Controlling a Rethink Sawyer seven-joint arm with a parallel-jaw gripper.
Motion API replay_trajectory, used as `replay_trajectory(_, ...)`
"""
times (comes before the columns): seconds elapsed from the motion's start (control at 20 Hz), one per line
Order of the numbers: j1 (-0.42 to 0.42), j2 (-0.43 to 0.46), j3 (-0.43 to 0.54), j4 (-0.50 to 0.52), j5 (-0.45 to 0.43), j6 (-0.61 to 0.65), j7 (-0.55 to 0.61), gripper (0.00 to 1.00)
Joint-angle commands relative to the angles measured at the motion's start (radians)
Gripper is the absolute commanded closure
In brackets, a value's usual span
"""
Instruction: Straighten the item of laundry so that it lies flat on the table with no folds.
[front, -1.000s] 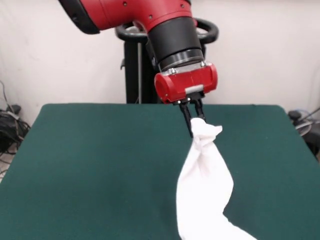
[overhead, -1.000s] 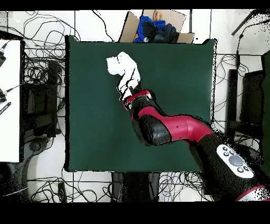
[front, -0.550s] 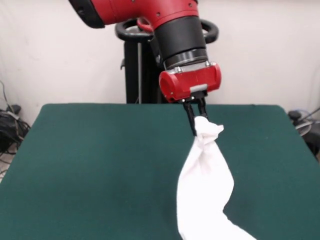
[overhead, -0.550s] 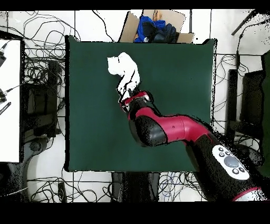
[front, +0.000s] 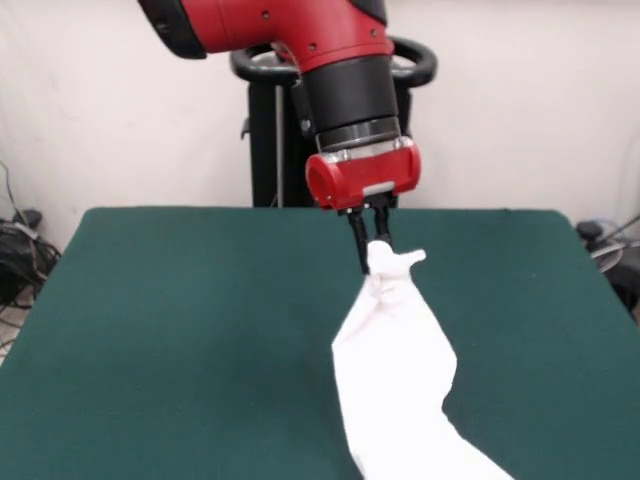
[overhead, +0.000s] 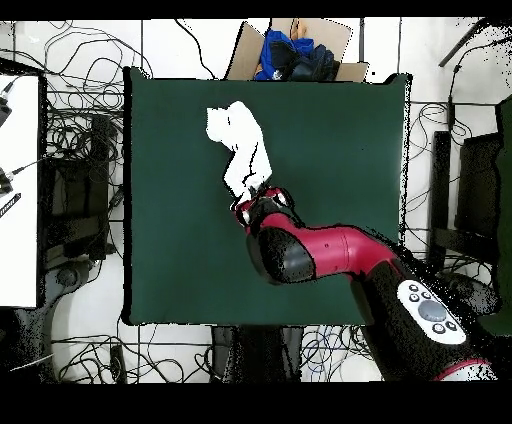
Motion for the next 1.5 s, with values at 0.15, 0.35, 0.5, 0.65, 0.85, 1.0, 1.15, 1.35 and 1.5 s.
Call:
replay_trajectory(0.15, 0.024, 0.059, -0.101, -0.046, -0.111, 0.15, 0.011, 1.0)
replay_trajectory(0.35, 0.018, 0.055, -0.099, -0.053, -0.132, 0.178, 0.0, 1.0)
replay_trajectory(0.5, -0.006, 0.046, -0.075, -0.042, -0.14, 0.192, -0.01, 1.0)
replay_trajectory(0.65, -0.028, 0.034, -0.047, -0.03, -0.143, 0.21, -0.019, 1.0)
replay_trajectory(0.85, -0.047, 0.021, -0.025, -0.02, -0.139, 0.233, -0.025, 1.0)
replay_trajectory(1.0, -0.048, 0.018, -0.02, -0.017, -0.144, 0.241, -0.026, 1.0)
replay_trajectory(1.15, -0.049, 0.011, -0.014, -0.012, -0.15, 0.249, -0.032, 1.0)
replay_trajectory(1.35, -0.037, 0.007, -0.016, -0.016, -0.152, 0.263, -0.032, 0.0)
replay_trajectory(1.5, -0.026, 0.002, -0.023, -0.019, -0.158, 0.269, -0.028, 0.0)
